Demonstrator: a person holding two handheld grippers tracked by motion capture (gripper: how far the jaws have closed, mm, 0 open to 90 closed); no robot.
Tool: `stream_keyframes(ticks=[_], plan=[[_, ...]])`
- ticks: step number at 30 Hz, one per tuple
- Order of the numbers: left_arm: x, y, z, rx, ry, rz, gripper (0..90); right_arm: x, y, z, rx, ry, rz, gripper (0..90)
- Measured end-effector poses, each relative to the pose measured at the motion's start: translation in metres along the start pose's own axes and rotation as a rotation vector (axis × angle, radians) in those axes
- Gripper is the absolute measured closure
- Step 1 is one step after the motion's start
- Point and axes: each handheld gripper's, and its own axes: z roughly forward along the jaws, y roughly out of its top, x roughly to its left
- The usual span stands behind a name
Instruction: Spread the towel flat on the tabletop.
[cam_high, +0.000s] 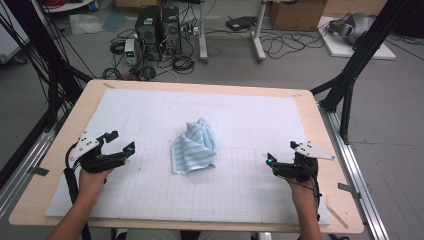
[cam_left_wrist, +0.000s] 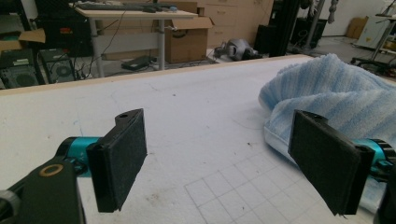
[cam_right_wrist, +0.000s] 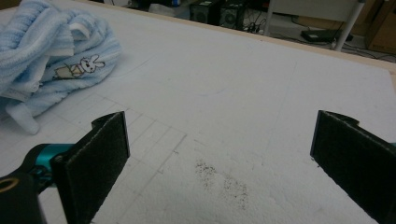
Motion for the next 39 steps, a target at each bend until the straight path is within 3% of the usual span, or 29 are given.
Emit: stream_keyframes(ticks=[12, 21, 39], plan=[[0.000, -0.001, 0.003, 0.006, 0.007, 0.000, 19.8, 0.002, 0.000, 0.002, -0.003, 0.038, -0.004, 3.6], [0.001, 0.001, 0.002, -0.004, -0.012, 0.004, 19.7, 0.009, 0.002, 0.003, 0.013, 0.067, -0.015, 3.6], [0.001, -0.002, 0.005, 0.026, -0.022, -0.014, 19.8, 0.043, 0.027, 0.011, 0.006, 0.221, -0.046, 4.1]])
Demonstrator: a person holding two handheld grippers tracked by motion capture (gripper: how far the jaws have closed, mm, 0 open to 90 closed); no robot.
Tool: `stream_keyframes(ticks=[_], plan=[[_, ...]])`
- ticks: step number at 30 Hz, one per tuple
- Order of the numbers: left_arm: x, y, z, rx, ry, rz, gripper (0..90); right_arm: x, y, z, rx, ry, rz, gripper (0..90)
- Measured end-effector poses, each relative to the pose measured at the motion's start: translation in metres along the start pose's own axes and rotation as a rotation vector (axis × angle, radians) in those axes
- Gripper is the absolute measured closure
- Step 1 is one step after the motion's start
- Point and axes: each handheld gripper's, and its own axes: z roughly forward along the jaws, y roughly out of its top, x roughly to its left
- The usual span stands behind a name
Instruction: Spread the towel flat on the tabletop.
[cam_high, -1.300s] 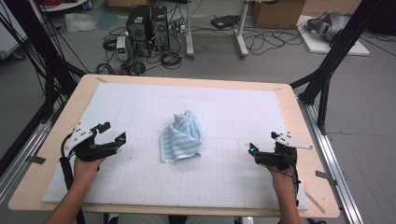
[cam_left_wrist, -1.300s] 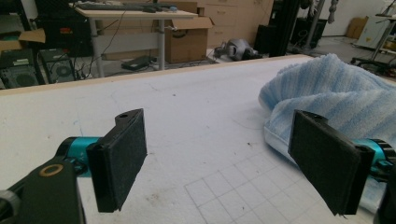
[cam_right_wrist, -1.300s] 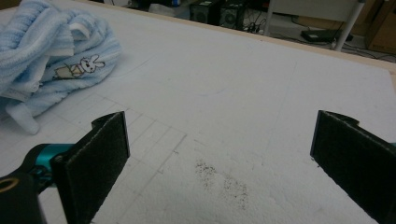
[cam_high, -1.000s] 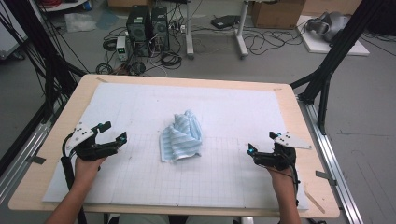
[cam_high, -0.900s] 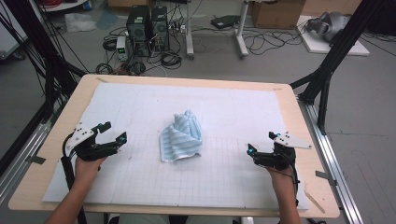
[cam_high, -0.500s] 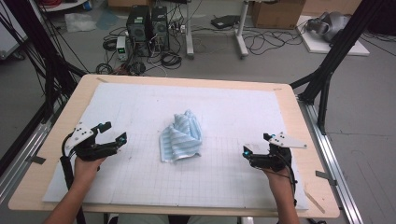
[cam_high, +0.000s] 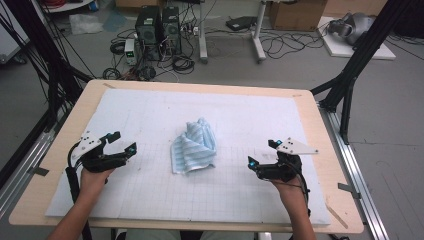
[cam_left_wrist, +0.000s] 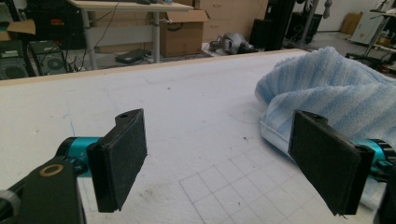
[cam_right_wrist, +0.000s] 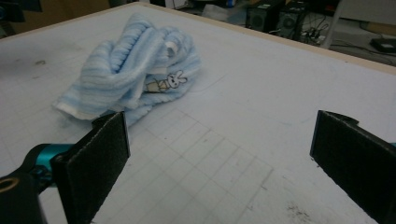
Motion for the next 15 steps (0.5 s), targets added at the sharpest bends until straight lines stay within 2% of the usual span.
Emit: stream_keyframes(ticks=[2, 3, 6, 7, 8, 10, 12, 13, 15], plan=[[-0.001, 0.000, 0.000, 0.000, -0.002, 0.000, 19.8, 0.008, 0.006, 0.004, -0.001, 0.030, -0.009, 4.3], [-0.001, 0.000, 0.000, 0.000, -0.002, 0.000, 19.9, 0.008, 0.006, 0.004, -0.001, 0.030, -0.009, 4.3], [0.000, 0.000, 0.000, -0.002, 0.000, -0.004, 20.1, 0.024, 0.019, 0.014, -0.002, 0.069, -0.049, 4.3], [0.001, 0.000, 0.000, -0.002, 0.003, -0.005, 20.1, 0.024, 0.019, 0.014, -0.002, 0.069, -0.049, 4.3], [0.001, 0.000, -0.001, 0.000, 0.003, -0.007, 20.1, 0.035, 0.027, 0.021, 0.009, 0.099, -0.069, 4.2], [0.001, 0.000, -0.001, -0.002, 0.005, -0.011, 20.1, 0.044, 0.033, 0.028, 0.007, 0.128, -0.084, 4.2], [0.001, 0.001, -0.002, -0.002, 0.005, -0.009, 20.1, 0.048, 0.036, 0.033, 0.007, 0.136, -0.092, 4.3], [0.001, 0.000, -0.002, -0.003, 0.004, -0.009, 20.1, 0.057, 0.042, 0.044, 0.017, 0.168, -0.116, 4.2], [0.002, 0.000, -0.002, -0.002, 0.005, -0.009, 20.2, 0.064, 0.046, 0.053, 0.034, 0.185, -0.132, 4.2]])
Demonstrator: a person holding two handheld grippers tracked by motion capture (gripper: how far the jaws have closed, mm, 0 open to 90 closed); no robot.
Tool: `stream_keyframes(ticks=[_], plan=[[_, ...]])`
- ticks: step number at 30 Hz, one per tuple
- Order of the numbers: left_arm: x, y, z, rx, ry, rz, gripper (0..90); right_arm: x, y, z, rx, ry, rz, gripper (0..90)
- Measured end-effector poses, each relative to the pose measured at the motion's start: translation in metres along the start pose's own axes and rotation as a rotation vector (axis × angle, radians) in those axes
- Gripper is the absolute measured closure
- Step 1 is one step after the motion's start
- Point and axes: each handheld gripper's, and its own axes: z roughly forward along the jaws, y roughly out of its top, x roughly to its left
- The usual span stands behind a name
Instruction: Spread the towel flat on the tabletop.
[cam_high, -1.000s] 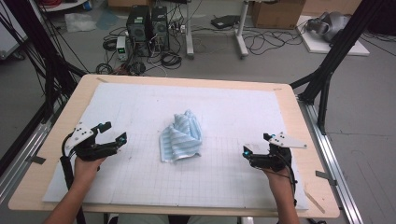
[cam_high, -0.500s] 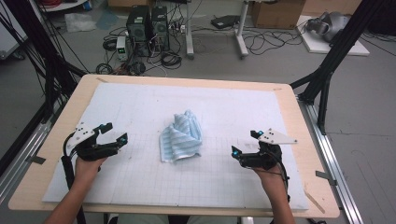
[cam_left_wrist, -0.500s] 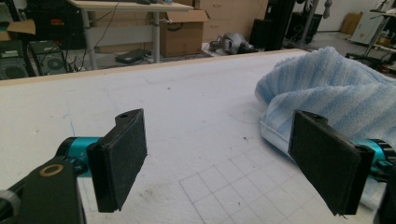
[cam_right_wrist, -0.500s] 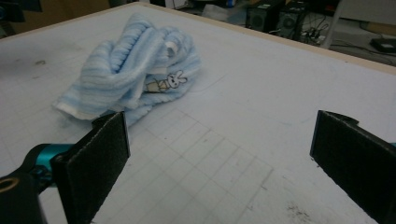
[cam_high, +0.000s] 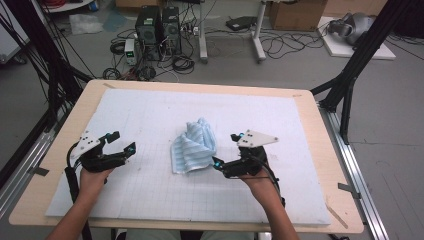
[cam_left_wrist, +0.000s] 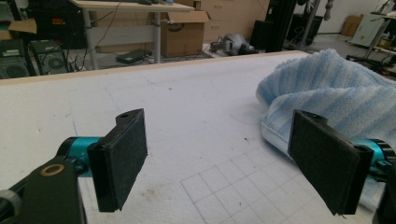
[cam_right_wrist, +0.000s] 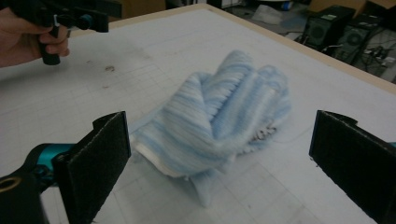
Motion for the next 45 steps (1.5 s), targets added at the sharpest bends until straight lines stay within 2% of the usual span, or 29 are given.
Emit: stream_keyframes(ticks=[3, 5, 6, 7, 8, 9, 12, 15, 17, 19, 21, 24, 25, 27, 28, 29, 30, 31, 32, 33, 35, 36, 37, 38, 39, 42, 43, 44, 45], plan=[[0.001, -0.001, 0.000, 0.003, 0.003, -0.003, 20.2, 0.005, 0.006, 0.011, 0.008, 0.032, -0.019, 4.3], [0.002, -0.001, 0.000, 0.002, 0.003, -0.005, 20.2, 0.015, 0.015, 0.029, 0.029, 0.070, -0.054, 4.3], [0.002, -0.001, 0.000, 0.003, 0.003, -0.006, 20.2, 0.015, 0.015, 0.029, 0.029, 0.070, -0.054, 4.3], [0.002, -0.001, 0.000, 0.003, 0.004, -0.007, 20.2, 0.022, 0.021, 0.041, 0.043, 0.094, -0.075, 4.5], [0.002, -0.001, 0.000, 0.002, 0.004, -0.006, 20.2, 0.022, 0.021, 0.041, 0.043, 0.094, -0.075, 4.5], [0.002, -0.001, 0.000, 0.002, 0.003, -0.007, 20.3, 0.027, 0.025, 0.053, 0.061, 0.119, -0.089, 5.3], [0.002, -0.001, 0.000, 0.003, 0.003, -0.010, 20.3, 0.031, 0.028, 0.071, 0.085, 0.129, -0.124, 7.5], [0.003, -0.001, 0.000, 0.002, 0.005, -0.011, 20.3, 0.030, 0.027, 0.082, 0.102, 0.132, -0.118, 7.4], [0.004, -0.001, 0.000, 0.001, 0.005, -0.015, 20.3, 0.032, 0.025, 0.096, 0.142, 0.129, -0.132, 7.5], [0.004, -0.001, 0.000, 0.001, 0.006, -0.016, 20.3, 0.032, 0.023, 0.100, 0.157, 0.131, -0.136, 8.0], [0.004, -0.001, 0.000, 0.000, 0.009, -0.018, 20.3, 0.032, 0.019, 0.112, 0.204, 0.128, -0.171, 15.0], [0.004, -0.001, 0.000, 0.001, 0.009, -0.018, 20.3, 0.031, 0.015, 0.120, 0.242, 0.097, -0.185, 15.8], [0.004, -0.001, 0.000, 0.001, 0.010, -0.018, 20.3, 0.030, 0.012, 0.127, 0.276, 0.064, -0.213, 18.7], [0.004, -0.001, 0.000, 0.000, 0.011, -0.019, 20.3, 0.030, 0.010, 0.130, 0.291, 0.048, -0.234, 21.6], [0.004, -0.001, 0.000, 0.001, 0.010, -0.020, 20.3, 0.029, 0.008, 0.132, 0.307, 0.035, -0.265, 24.4], [0.005, -0.001, 0.000, 0.001, 0.010, -0.019, 20.3, 0.030, 0.006, 0.134, 0.324, 0.013, -0.287, 27.8], [0.005, -0.001, 0.000, 0.002, 0.010, -0.019, 20.3, 0.030, 0.003, 0.138, 0.351, -0.022, -0.353, 37.2], [0.005, -0.001, 0.000, 0.001, 0.009, -0.020, 20.3, 0.029, 0.002, 0.139, 0.356, -0.036, -0.378, 43.4], [0.005, -0.001, 0.000, 0.002, 0.009, -0.019, 20.4, 0.029, 0.003, 0.139, 0.354, -0.049, -0.385, 50.8], [0.005, -0.001, 0.000, 0.004, 0.010, -0.019, 20.4, 0.029, 0.003, 0.139, 0.354, -0.049, -0.385, 50.8], [0.005, -0.001, 0.000, 0.001, 0.013, -0.022, 20.4, 0.027, 0.004, 0.138, 0.352, -0.052, -0.375, 63.9], [0.006, -0.001, 0.000, 0.001, 0.014, -0.021, 20.4, 0.025, 0.005, 0.137, 0.343, -0.023, -0.326, 72.3], [0.006, -0.001, -0.001, 0.002, 0.012, -0.022, 20.4, 0.023, 0.006, 0.136, 0.329, 0.003, -0.294, 73.6], [0.006, -0.002, -0.001, 0.001, 0.015, -0.025, 20.4, 0.023, 0.006, 0.136, 0.329, 0.003, -0.294, 73.6], [0.007, -0.002, -0.001, 0.001, 0.015, -0.025, 20.5, 0.016, 0.010, 0.130, 0.275, 0.062, -0.199, 75.2], [0.007, -0.002, -0.001, 0.000, 0.016, -0.032, 20.5, 0.005, 0.017, 0.119, 0.191, 0.126, -0.061, 75.4], [0.007, -0.002, 0.000, 0.001, 0.016, -0.032, 20.5, 0.005, 0.017, 0.119, 0.191, 0.126, -0.061, 75.4], [0.007, -0.002, 0.000, 0.002, 0.015, -0.031, 20.5, -0.004, 0.022, 0.110, 0.138, 0.144, 0.006, 75.4], [0.007, -0.002, 0.000, 0.002, 0.015, -0.031, 20.5, -0.004, 0.022, 0.110, 0.138, 0.144, 0.006, 75.4]])
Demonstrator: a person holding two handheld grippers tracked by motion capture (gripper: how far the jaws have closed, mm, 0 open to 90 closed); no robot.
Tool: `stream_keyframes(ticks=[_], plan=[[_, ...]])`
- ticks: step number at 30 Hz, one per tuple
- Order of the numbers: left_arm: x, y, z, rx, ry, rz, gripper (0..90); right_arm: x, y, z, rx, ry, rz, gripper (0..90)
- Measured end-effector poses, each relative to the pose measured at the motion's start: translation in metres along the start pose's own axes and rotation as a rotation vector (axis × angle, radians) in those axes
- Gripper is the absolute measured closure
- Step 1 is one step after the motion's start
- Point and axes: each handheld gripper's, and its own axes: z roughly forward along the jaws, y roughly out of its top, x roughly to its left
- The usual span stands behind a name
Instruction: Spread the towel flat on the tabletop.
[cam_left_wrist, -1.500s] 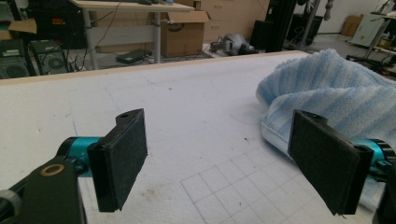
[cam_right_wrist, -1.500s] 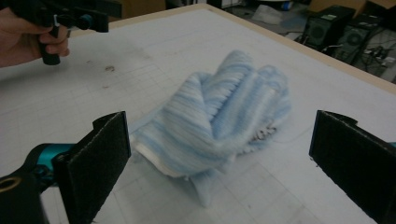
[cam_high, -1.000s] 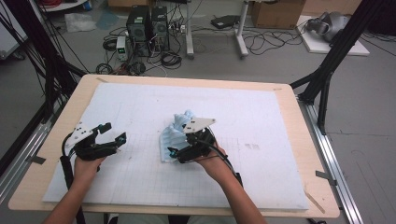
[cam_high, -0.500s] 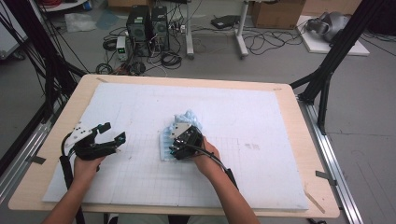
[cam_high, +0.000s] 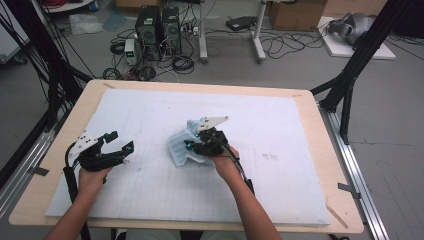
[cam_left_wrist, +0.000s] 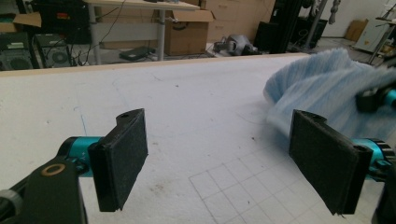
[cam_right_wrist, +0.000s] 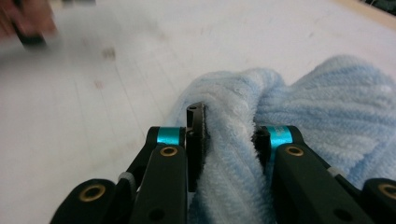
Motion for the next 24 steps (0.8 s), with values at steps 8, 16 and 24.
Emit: stream_keyframes(ticks=[8, 16, 24], plan=[[0.000, 0.000, 0.000, 0.002, 0.000, 0.000, 20.5, -0.038, 0.007, -0.045, -0.162, -0.040, 0.213, 75.9], [-0.001, -0.001, 0.001, 0.005, -0.002, 0.001, 20.6, -0.078, -0.005, -0.067, -0.183, -0.243, 0.345, 75.0], [-0.001, -0.001, 0.002, 0.008, -0.006, -0.003, 20.6, -0.108, -0.028, -0.075, -0.105, -0.405, 0.441, 71.7]])
